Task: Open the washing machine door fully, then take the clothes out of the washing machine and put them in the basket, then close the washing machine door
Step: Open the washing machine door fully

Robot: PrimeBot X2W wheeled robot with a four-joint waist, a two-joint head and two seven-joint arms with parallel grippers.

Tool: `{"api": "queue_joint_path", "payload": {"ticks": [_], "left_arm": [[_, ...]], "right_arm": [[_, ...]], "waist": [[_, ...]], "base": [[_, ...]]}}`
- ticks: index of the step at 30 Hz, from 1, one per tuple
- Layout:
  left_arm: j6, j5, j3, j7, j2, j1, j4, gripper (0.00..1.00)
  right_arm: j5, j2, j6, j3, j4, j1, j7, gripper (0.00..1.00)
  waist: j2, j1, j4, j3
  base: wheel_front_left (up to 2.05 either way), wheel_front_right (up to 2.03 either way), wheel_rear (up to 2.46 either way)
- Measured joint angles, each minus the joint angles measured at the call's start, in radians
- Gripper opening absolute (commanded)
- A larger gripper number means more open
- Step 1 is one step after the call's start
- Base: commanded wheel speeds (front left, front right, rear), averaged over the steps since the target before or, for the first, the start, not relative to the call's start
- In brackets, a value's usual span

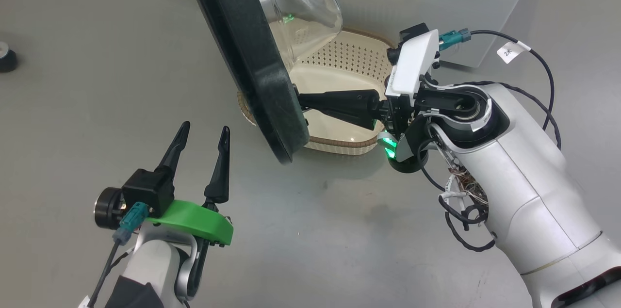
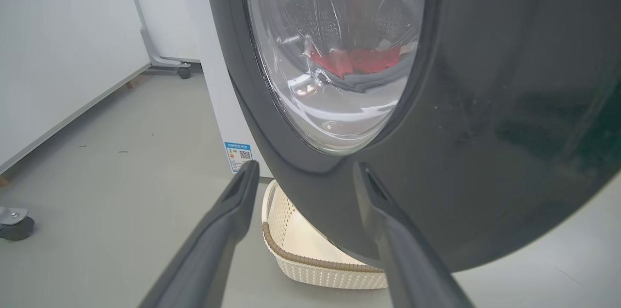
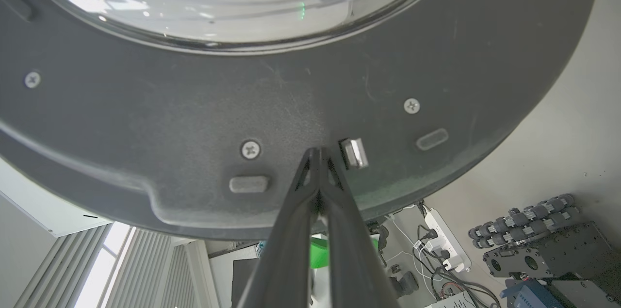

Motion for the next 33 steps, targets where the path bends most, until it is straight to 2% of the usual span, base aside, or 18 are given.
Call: {"api": "queue_joint_path", "payload": {"ticks": [10, 19, 23, 27, 33], "left_arm": [[0.000, 0.000, -0.003, 0.000, 0.000, 0.000, 0.000, 1.00], [0.011, 0.000, 0.009, 0.000, 0.000, 0.000, 0.003, 1.00], [0.011, 0.015, 0.030, 0.000, 0.000, 0.000, 0.012, 1.00], [0.011, 0.028, 0.050, 0.000, 0.000, 0.003, 0.017, 1.00], [0.017, 0.029, 0.081, 0.000, 0.000, 0.038, 0.026, 1.00]], "right_arm": [[0.069, -0.002, 0.000, 0.079, -0.016, -0.001, -0.051, 0.00], [0.095, 0.001, -0.001, 0.086, -0.009, -0.001, -0.101, 0.00], [0.067, 0.003, 0.005, 0.079, 0.018, -0.001, -0.128, 0.00], [0.009, -0.019, 0.053, 0.077, 0.038, 0.008, -0.165, 0.00], [-0.113, -0.111, 0.142, 0.063, 0.062, 0.071, -0.287, 0.00]], "waist": [[0.0000, 0.0000, 0.009, 0.004], [0.0000, 0.0000, -0.003, -0.014], [0.0000, 0.0000, -0.017, -0.033], [0.0000, 0.0000, -0.036, -0.060], [0.0000, 0.0000, -0.069, -0.113]], "base": [[0.00, 0.00, 0.00], [0.00, 0.00, 0.00], [0.00, 0.00, 0.00], [0.00, 0.00, 0.00], [0.00, 0.00, 0.00]]}}
